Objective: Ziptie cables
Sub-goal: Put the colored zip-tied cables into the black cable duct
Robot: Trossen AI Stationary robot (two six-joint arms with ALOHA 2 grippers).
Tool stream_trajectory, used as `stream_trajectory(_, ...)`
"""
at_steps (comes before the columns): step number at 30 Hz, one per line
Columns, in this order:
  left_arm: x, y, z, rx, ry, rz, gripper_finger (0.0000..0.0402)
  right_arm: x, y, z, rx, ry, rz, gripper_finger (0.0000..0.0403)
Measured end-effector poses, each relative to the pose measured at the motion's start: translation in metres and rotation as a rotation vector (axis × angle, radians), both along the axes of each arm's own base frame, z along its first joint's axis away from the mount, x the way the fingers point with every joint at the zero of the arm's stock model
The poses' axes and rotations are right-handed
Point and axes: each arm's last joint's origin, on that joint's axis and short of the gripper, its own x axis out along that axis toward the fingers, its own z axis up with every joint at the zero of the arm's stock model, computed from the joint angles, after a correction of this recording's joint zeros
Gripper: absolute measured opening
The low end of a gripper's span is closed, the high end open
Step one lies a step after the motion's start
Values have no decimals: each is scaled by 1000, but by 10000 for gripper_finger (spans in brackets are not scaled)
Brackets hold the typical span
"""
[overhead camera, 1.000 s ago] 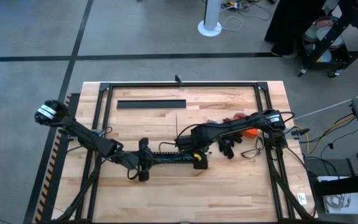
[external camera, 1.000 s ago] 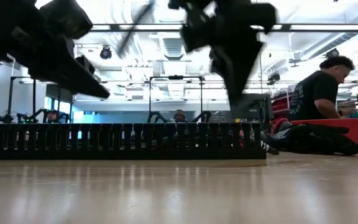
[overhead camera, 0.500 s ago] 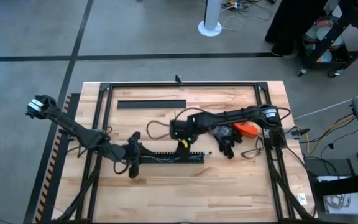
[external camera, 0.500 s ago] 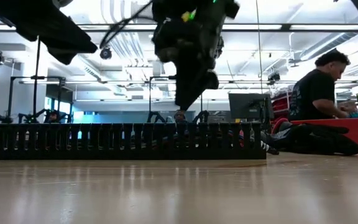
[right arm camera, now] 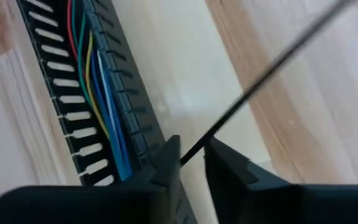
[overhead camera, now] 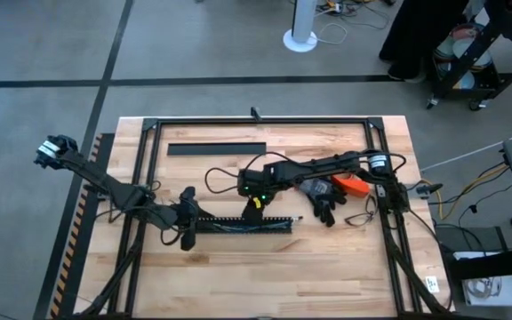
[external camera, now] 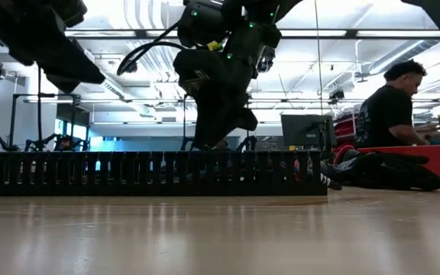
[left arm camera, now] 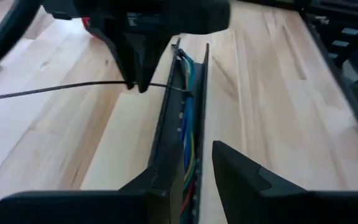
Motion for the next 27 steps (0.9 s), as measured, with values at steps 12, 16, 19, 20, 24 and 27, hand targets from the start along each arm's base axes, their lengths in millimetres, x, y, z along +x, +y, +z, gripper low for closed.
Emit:
stream_trajectory(12,18,-5,-15,16,18,16,64,6,2,-1,7,-70,-26,1)
stream_trajectory(16,22,-7,-18,14,14,16,62,6,1,-4,-28,-62,-86,1)
stream_trajectory(19,23,-7,-21,19,22,17,61,4,0,-7,-34,-57,-109,1)
stream_trajectory(20,23,-8,-21,18,20,17,62,5,0,-7,-33,-63,-111,0)
stream_trajectory(24,26,-9,-21,10,6,18,61,5,0,-8,-25,-73,-132,0)
stream_trajectory(27,29,-10,-24,11,7,18,61,9,2,-7,-20,-117,-130,0)
